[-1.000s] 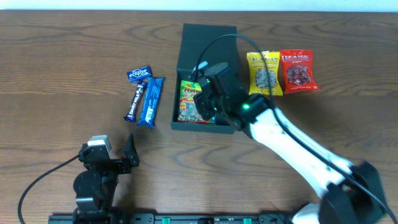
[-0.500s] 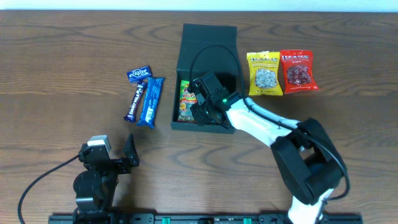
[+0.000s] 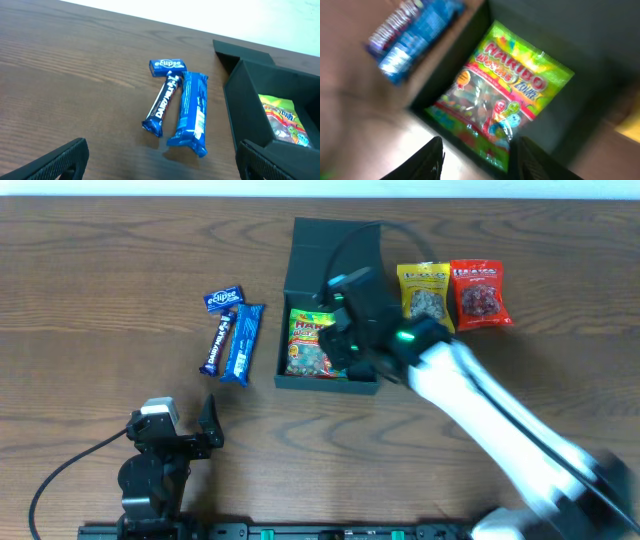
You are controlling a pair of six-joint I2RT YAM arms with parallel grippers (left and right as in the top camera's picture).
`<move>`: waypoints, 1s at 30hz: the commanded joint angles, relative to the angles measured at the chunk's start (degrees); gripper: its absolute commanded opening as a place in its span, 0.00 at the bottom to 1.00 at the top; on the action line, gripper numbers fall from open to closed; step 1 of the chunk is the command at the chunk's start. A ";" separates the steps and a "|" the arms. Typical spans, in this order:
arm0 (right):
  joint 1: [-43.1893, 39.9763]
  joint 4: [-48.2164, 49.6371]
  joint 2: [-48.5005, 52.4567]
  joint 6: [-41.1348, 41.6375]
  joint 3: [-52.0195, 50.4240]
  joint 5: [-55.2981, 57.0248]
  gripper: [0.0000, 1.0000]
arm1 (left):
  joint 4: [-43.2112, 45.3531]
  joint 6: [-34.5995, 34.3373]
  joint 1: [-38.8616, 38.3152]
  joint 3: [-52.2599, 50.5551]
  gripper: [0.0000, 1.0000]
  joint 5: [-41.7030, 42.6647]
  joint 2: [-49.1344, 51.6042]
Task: Pack container
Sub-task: 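Release the Haribo bag in the box and retract the right gripper, then reach the left gripper to the blue wafer bar and grasp it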
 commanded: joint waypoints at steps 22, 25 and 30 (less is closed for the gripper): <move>-4.22 -35.30 -38.82 2.95 -1.73 -3.96 0.68 | 10.25 -31.30 0.33 5.35 0.96 32.81 7.63; -4.22 -36.20 -38.82 3.65 -2.16 -3.91 0.68 | -2.49 -19.91 0.31 17.18 0.96 27.76 21.92; -4.22 -34.58 -38.82 3.61 -5.25 -2.10 0.72 | -19.58 -10.23 -4.02 34.71 0.96 13.46 43.58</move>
